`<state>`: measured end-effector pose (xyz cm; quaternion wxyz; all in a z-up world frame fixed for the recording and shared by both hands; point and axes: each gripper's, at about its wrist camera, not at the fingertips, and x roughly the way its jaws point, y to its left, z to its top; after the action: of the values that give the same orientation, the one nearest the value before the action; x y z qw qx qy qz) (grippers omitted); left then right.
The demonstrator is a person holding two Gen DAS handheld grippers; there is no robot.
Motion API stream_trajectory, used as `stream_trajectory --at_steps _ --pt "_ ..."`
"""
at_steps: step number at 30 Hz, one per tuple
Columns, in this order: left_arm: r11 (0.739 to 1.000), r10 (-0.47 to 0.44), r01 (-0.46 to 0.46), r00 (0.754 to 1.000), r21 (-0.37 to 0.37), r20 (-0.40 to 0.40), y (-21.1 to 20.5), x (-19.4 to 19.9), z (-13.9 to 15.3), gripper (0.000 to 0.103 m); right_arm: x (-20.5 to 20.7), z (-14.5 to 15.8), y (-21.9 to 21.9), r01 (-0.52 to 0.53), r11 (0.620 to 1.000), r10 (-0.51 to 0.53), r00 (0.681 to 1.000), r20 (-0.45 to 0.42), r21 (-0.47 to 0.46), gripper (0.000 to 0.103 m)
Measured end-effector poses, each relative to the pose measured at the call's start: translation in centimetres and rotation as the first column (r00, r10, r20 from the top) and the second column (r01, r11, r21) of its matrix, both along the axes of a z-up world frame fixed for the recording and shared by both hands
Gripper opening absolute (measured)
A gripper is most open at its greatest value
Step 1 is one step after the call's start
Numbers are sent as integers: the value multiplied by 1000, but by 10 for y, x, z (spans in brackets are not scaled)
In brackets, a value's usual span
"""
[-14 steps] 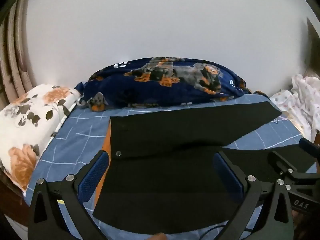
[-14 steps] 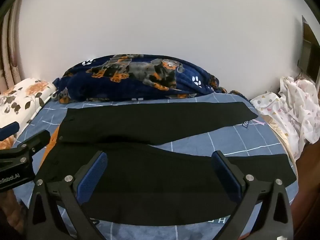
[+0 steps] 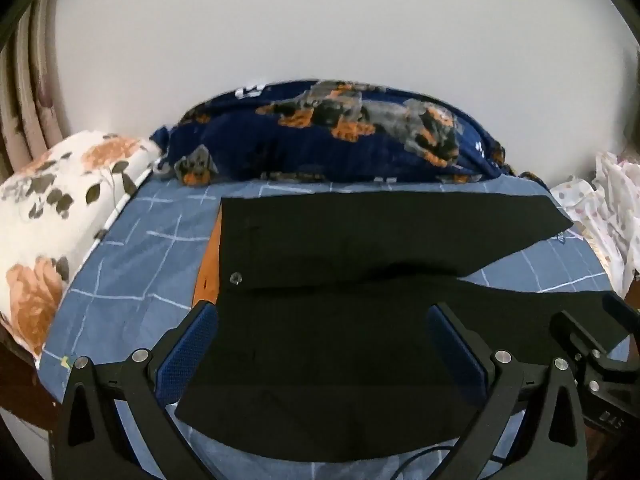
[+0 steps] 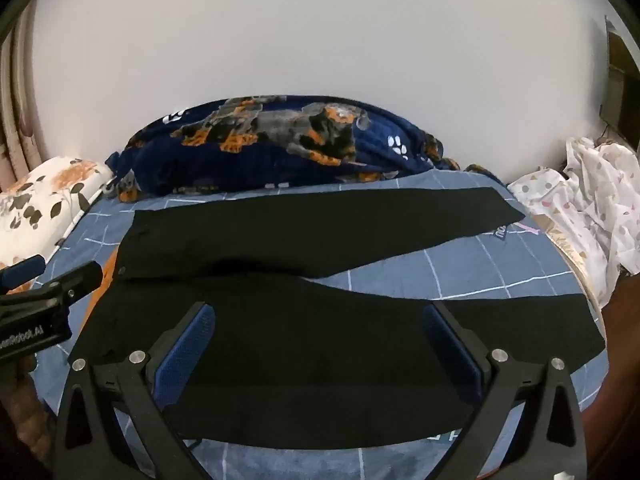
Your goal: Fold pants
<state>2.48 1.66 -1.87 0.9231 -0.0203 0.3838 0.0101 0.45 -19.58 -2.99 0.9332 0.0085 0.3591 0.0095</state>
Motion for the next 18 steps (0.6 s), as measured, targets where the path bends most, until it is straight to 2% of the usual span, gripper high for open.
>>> stream_trajectory --at_steps 6,18 --pt "1000 -3 4 1000 13 -22 10 7 -14 103 3 -5 0 -10 1000 10 1000 -12 12 103" --pt "998 -2 2 1000 63 -5 22 21 -22 103 13 -9 11 -36 999 36 999 -33 -2 103"
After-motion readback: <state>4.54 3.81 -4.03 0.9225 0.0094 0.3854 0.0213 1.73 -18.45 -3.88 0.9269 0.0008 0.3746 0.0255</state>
